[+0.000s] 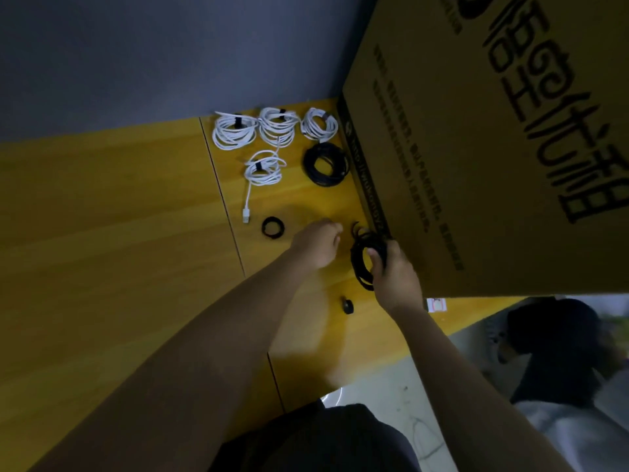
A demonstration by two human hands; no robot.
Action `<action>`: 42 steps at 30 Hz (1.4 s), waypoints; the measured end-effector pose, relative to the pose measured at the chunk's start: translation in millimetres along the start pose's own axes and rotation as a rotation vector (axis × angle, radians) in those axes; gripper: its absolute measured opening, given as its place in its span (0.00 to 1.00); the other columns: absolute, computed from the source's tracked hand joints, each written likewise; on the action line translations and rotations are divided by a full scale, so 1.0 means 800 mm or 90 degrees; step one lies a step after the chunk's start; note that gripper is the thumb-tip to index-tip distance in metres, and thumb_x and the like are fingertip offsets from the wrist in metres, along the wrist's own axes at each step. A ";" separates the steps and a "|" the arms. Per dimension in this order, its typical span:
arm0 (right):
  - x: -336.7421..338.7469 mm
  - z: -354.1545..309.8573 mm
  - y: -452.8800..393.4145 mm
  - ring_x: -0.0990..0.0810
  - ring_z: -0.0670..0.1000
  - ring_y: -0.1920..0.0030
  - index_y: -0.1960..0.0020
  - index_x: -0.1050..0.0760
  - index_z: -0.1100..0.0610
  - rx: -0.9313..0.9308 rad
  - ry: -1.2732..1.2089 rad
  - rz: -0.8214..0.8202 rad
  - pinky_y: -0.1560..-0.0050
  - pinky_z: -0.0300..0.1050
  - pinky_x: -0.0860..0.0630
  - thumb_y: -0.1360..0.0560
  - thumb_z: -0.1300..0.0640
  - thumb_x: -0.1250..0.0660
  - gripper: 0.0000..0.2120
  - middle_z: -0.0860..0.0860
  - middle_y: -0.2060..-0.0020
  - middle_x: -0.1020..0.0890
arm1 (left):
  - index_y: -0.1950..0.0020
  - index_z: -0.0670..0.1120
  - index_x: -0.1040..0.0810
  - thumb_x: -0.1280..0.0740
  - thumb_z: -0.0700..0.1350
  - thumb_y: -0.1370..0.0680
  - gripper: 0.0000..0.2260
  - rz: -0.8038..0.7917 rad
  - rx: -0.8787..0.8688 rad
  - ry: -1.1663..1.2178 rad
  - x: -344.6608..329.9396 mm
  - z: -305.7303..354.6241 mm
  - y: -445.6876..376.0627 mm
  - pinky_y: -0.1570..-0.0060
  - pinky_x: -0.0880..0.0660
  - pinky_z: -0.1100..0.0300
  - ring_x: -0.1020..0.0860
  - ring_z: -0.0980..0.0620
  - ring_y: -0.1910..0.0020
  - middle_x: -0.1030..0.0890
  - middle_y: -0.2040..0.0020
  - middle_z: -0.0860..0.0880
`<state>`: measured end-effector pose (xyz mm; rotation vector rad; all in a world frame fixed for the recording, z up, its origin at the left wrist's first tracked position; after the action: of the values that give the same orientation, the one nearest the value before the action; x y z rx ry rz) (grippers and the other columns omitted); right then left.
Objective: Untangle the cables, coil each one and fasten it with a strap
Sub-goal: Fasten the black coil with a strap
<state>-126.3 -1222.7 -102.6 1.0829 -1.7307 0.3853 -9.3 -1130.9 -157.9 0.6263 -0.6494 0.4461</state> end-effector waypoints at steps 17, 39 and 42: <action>0.000 0.016 -0.024 0.21 0.60 0.52 0.38 0.31 0.63 -0.016 0.006 0.056 0.58 0.54 0.24 0.19 0.49 0.44 0.19 0.58 0.47 0.22 | 0.38 0.46 0.25 0.39 0.38 0.21 0.13 0.086 -0.087 -0.228 -0.015 0.023 -0.064 0.39 0.32 0.51 0.35 0.43 0.33 0.32 0.33 0.44; -0.073 -0.265 0.021 0.22 0.45 0.62 0.32 0.29 0.44 0.230 -0.269 -0.233 0.55 0.49 0.27 0.22 0.54 0.38 0.18 0.54 0.58 0.19 | 0.46 0.41 0.23 0.42 0.42 0.17 0.10 0.228 0.176 0.371 0.192 -0.139 0.264 0.52 0.27 0.53 0.24 0.48 0.55 0.23 0.53 0.46; -0.072 -0.291 0.036 0.20 0.48 0.54 0.36 0.29 0.39 0.256 -0.241 -0.308 0.52 0.50 0.23 0.26 0.44 0.33 0.19 0.50 0.53 0.18 | 0.49 0.45 0.23 0.41 0.43 0.18 0.08 0.222 0.159 0.379 0.203 -0.144 0.283 0.53 0.28 0.53 0.26 0.50 0.58 0.24 0.51 0.48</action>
<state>-8.2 -1019.5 -45.2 1.9163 -1.6716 0.2326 27.9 -859.9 -31.9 0.5753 -0.1278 1.0040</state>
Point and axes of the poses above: each hand's wrist, its own y-axis away from the middle knuckle, its own x-axis out of the back of the hand, z = x × y, the point moved 7 cm from there along -y, towards the middle knuckle
